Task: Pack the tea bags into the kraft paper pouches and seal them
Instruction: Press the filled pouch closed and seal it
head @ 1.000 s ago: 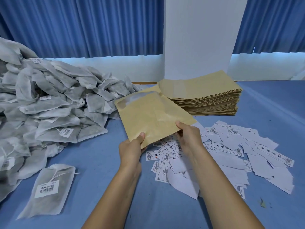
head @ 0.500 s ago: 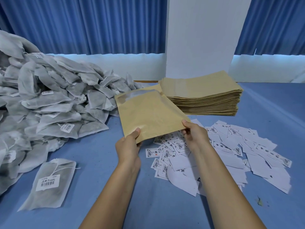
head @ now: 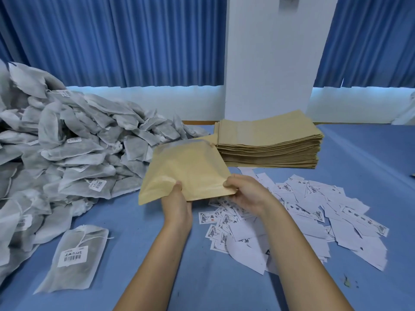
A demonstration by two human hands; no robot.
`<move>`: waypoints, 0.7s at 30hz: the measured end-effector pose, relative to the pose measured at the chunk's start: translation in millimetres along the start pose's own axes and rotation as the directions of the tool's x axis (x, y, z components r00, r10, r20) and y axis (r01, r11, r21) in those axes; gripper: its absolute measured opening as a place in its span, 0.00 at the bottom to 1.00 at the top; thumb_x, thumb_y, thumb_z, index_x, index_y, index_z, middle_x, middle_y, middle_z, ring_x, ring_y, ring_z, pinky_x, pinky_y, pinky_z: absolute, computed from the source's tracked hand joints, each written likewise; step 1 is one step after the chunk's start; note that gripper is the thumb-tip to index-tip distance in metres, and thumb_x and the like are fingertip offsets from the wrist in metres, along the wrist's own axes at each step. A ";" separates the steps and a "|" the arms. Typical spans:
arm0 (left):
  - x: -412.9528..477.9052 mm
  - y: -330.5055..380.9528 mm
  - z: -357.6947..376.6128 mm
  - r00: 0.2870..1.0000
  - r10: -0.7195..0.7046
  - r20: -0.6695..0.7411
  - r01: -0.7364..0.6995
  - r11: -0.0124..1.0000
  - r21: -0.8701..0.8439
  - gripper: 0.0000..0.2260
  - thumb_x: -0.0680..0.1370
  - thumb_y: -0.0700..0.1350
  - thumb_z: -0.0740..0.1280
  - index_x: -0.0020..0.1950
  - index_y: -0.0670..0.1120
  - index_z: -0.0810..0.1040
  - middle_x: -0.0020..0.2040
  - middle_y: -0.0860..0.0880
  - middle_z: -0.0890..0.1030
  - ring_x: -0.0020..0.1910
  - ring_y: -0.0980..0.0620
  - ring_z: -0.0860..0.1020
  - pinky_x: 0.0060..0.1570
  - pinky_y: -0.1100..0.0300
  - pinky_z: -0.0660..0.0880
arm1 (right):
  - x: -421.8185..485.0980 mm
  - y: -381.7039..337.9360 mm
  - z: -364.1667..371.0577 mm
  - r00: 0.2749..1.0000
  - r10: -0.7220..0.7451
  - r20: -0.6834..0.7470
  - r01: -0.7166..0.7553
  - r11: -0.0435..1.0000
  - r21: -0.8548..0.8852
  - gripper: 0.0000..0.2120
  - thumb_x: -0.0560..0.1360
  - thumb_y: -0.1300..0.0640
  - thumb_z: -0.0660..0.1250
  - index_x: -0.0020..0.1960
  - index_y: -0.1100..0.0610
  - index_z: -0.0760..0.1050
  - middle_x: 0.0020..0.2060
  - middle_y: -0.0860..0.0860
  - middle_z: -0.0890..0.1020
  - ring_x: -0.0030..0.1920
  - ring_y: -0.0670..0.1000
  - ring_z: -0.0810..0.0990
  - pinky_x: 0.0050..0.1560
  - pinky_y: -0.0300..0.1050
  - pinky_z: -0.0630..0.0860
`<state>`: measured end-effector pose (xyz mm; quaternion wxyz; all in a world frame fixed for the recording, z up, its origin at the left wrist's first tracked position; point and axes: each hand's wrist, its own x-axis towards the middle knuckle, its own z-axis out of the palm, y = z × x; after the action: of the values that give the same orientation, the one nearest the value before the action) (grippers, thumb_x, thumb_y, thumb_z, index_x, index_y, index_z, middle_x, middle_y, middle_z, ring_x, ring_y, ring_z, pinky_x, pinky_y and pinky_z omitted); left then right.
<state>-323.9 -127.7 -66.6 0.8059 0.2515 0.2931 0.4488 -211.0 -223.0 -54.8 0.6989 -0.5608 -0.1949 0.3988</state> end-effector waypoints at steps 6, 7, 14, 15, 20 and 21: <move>-25.7 7.5 20.0 0.990 0.137 0.034 -0.136 0.991 -0.014 0.11 0.80 0.36 0.62 0.60 0.48 0.73 0.52 0.53 0.80 0.46 0.59 0.80 0.48 0.64 0.75 | -20.7 -29.1 14.0 0.996 -0.089 0.004 0.089 0.994 -0.069 0.05 0.79 0.62 0.61 0.49 0.62 0.75 0.38 0.56 0.79 0.30 0.52 0.77 0.23 0.39 0.73; -31.9 5.1 24.1 0.991 0.126 0.054 -0.124 0.991 -0.041 0.11 0.80 0.36 0.62 0.60 0.47 0.73 0.52 0.53 0.80 0.45 0.59 0.80 0.47 0.64 0.76 | -24.4 -32.5 12.0 0.992 -0.121 -0.031 0.118 0.988 -0.098 0.06 0.79 0.64 0.60 0.52 0.61 0.74 0.40 0.56 0.78 0.29 0.51 0.77 0.22 0.39 0.72; -69.9 -38.5 57.9 0.972 -0.042 0.230 0.063 0.994 -0.086 0.12 0.81 0.36 0.61 0.63 0.44 0.74 0.57 0.48 0.81 0.46 0.57 0.82 0.40 0.63 0.79 | -72.1 -37.2 -40.2 0.923 -0.281 -0.263 0.275 0.960 -0.059 0.12 0.79 0.67 0.57 0.57 0.57 0.75 0.43 0.53 0.80 0.33 0.50 0.75 0.22 0.39 0.70; -76.9 -49.6 64.0 0.968 -0.075 0.240 0.092 0.994 -0.063 0.12 0.81 0.37 0.61 0.63 0.45 0.74 0.58 0.48 0.80 0.47 0.56 0.82 0.40 0.63 0.79 | -80.7 -34.0 -52.0 0.899 -0.294 -0.326 0.292 0.955 -0.054 0.12 0.79 0.67 0.58 0.54 0.55 0.76 0.42 0.52 0.80 0.34 0.50 0.76 0.22 0.39 0.71; -122.9 -116.9 95.4 0.945 -0.223 0.238 0.212 0.975 0.071 0.08 0.81 0.41 0.62 0.59 0.47 0.75 0.52 0.49 0.81 0.46 0.53 0.81 0.41 0.58 0.78 | -122.7 -8.7 -110.0 0.721 -0.359 -0.593 0.342 0.928 -0.146 0.16 0.75 0.68 0.55 0.46 0.53 0.78 0.34 0.48 0.80 0.28 0.45 0.74 0.25 0.38 0.69; -134.8 -130.9 101.5 0.937 -0.259 0.233 0.241 0.965 0.101 0.05 0.81 0.42 0.62 0.54 0.49 0.76 0.48 0.51 0.82 0.41 0.55 0.82 0.37 0.60 0.77 | -129.9 -5.4 -121.4 0.668 -0.368 -0.647 0.346 0.923 -0.168 0.16 0.75 0.68 0.55 0.45 0.52 0.78 0.32 0.46 0.79 0.28 0.44 0.74 0.27 0.36 0.69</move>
<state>-235.0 -321.1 -49.6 0.8769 0.2939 0.2368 0.2977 -200.5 -400.4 -62.8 0.7772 -0.6272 -0.0440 0.0240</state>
